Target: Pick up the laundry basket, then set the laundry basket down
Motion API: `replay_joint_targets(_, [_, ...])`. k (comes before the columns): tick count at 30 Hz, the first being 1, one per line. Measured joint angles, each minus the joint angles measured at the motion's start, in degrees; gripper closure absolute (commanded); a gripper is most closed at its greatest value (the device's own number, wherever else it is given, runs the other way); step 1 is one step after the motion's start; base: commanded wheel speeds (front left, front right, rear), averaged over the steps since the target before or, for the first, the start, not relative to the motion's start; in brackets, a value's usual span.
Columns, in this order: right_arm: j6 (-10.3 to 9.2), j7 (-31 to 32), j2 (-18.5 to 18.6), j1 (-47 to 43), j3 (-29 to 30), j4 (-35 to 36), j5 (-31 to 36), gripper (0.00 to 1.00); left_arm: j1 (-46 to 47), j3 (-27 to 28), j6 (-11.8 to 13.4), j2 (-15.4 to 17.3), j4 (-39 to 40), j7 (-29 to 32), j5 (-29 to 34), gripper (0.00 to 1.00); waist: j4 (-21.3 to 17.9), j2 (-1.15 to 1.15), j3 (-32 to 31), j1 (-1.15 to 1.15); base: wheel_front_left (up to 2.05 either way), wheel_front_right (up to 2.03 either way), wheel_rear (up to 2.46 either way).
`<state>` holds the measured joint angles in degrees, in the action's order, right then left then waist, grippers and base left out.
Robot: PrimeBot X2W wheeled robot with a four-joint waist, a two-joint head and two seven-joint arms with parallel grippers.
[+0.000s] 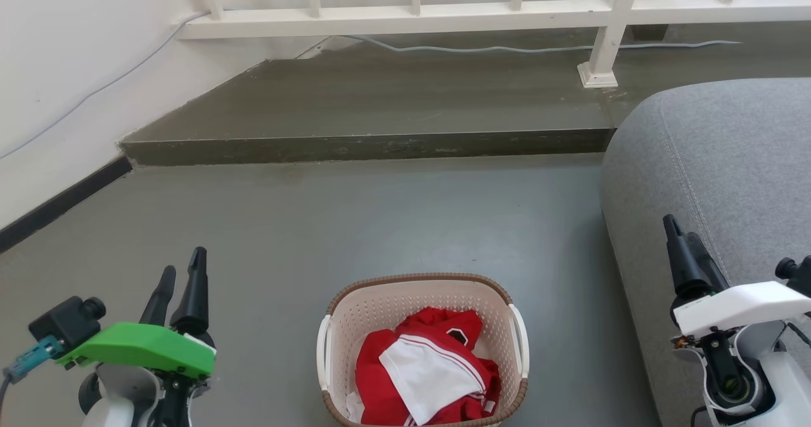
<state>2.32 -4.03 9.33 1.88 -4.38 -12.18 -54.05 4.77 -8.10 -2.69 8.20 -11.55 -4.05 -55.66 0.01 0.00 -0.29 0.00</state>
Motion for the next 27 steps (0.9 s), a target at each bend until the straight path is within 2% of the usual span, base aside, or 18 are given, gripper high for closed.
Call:
replay_joint_targets(7, [-1.49,-1.26,0.27,-0.03,-2.23,-0.03,6.51,0.00,0.01,-2.86,1.54,0.77,1.10,-1.35,7.91,0.00,0.01,0.00,-0.09,0.00,0.00,0.00,0.00])
replay_joint_targets(27, [-4.76,-5.09,0.73,-1.22,-5.95,-0.94,21.27,0.00,-0.44,-7.08,4.91,0.80,1.22,-5.16,22.61,0.00,-0.01,0.00,-0.55,0.00,0.00,0.00,0.00])
